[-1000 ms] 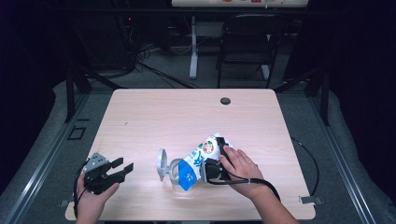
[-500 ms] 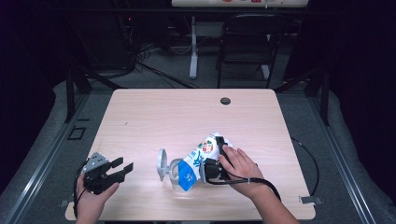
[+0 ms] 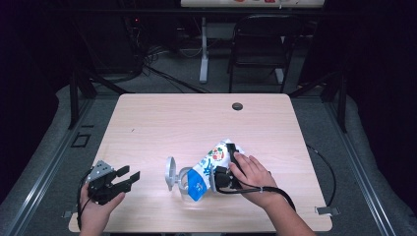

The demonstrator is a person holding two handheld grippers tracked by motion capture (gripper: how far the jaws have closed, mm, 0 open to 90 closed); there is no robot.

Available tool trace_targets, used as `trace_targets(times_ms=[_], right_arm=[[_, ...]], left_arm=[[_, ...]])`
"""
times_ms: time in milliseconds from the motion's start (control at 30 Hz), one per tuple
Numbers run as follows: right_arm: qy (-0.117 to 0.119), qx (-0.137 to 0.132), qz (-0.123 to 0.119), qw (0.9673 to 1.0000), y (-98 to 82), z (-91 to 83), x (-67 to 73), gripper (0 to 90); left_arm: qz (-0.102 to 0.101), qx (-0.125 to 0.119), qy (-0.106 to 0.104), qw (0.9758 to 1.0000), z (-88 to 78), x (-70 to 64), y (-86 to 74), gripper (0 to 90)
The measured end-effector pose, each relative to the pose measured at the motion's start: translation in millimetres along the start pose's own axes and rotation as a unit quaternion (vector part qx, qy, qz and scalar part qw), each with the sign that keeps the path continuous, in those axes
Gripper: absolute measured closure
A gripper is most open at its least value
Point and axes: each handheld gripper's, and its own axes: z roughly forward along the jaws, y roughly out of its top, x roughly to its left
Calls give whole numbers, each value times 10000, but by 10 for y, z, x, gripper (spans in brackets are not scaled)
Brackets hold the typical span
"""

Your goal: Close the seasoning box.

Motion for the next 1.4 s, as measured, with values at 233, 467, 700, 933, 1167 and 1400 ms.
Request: trace_targets(times_ms=[233, 467, 700, 933, 1167, 1400], right_arm=[[-11, 45, -90, 9999, 11, -4, -15, 510], [-30, -10, -78, 10000, 12, 1, -11, 511], [-38, -15, -121, 9999, 19, 1, -16, 511], [-33, 13, -203, 9998, 27, -4, -31, 513], [-55, -17, -216, 9998, 34, -4, -37, 518], [-41, -29, -204, 9998, 35, -1, -41, 522]], left_arm=[[0, 5, 8, 10000, -4, 0, 3, 490], [19, 10, 4, 10000, -2, -3, 4, 490], [4, -5, -5, 10000, -1, 0, 2, 490], [-3, -6, -7, 10000, 0, 0, 2, 490], [-9, -20, -7, 10000, 1, 1, 1, 490], [-16, -17, 0, 10000, 1, 1, 0, 490]])
